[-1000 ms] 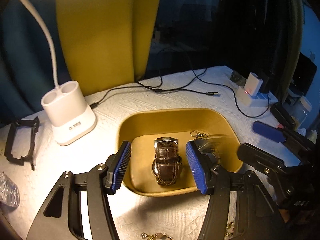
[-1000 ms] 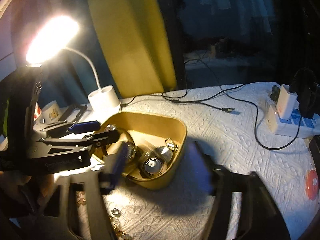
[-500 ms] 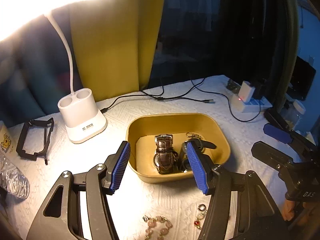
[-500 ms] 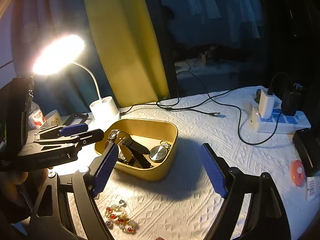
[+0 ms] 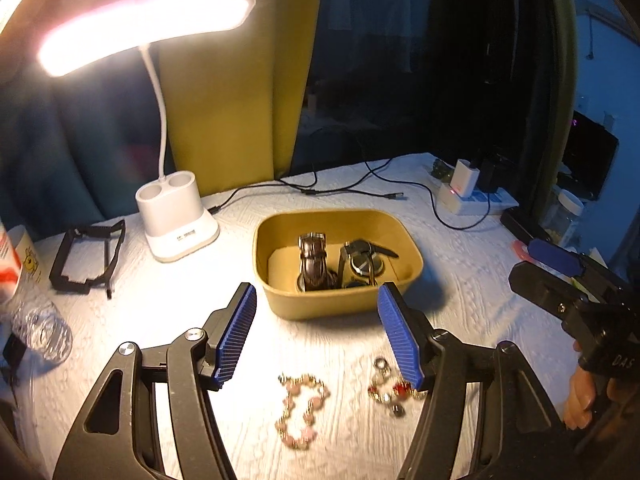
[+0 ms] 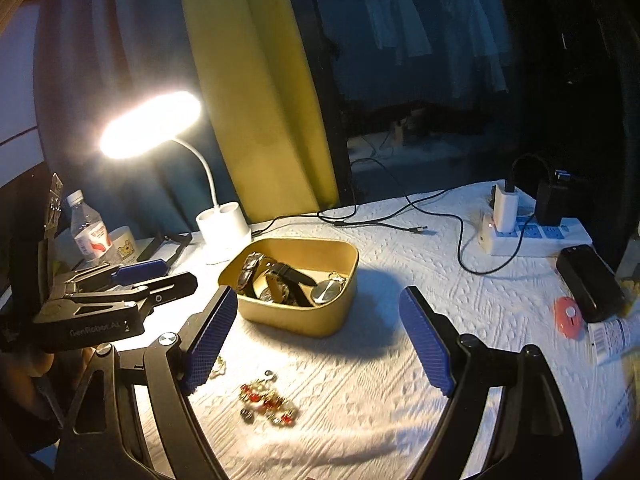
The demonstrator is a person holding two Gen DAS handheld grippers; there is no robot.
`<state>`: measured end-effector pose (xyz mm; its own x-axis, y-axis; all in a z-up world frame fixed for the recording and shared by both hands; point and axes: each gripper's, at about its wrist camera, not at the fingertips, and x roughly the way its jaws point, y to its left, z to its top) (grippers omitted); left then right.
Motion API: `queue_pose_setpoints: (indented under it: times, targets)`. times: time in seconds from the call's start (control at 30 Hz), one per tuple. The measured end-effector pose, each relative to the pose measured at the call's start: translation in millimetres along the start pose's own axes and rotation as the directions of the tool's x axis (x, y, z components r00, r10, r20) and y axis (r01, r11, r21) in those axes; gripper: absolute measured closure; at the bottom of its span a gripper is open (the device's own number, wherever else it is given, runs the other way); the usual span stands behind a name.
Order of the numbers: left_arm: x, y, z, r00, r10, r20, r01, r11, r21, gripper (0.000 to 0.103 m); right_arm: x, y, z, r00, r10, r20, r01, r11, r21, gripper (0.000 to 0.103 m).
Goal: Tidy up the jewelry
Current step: 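Withdraw the right tool from the tray back toward the bracelets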
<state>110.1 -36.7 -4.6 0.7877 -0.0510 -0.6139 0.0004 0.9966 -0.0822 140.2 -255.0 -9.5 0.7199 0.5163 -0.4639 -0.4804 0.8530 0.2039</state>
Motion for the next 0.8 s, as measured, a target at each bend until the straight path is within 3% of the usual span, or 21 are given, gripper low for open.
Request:
queue_pose_setpoints:
  times: [0.4, 0.57, 0.8]
  targets:
    - [-27.0, 18.5, -51.2, 1.0, 0.005, -0.029, -0.006, 1.0, -0.018, 0.037, -13.3, 5.0, -38.1, 0.998, -0.003, -0.062, 0.004, 1.0, 0.017, 0.02]
    - [-18.0, 28.6, -68.8, 0.996, 0.002, -0.085, -0.006, 0.999, -0.04, 0.037, -10.0, 0.5, -52.5, 0.994, -0.007, -0.11, 0.009, 1.0, 0.02, 0.02]
    - [11.0, 18.9, -79.7, 0.986, 0.002, -0.166, -0.001, 1.0, 0.004, 0.037, -5.6, -6.1, -66.0, 0.988, -0.002, -0.156, 0.006, 1.0, 0.025, 0.02]
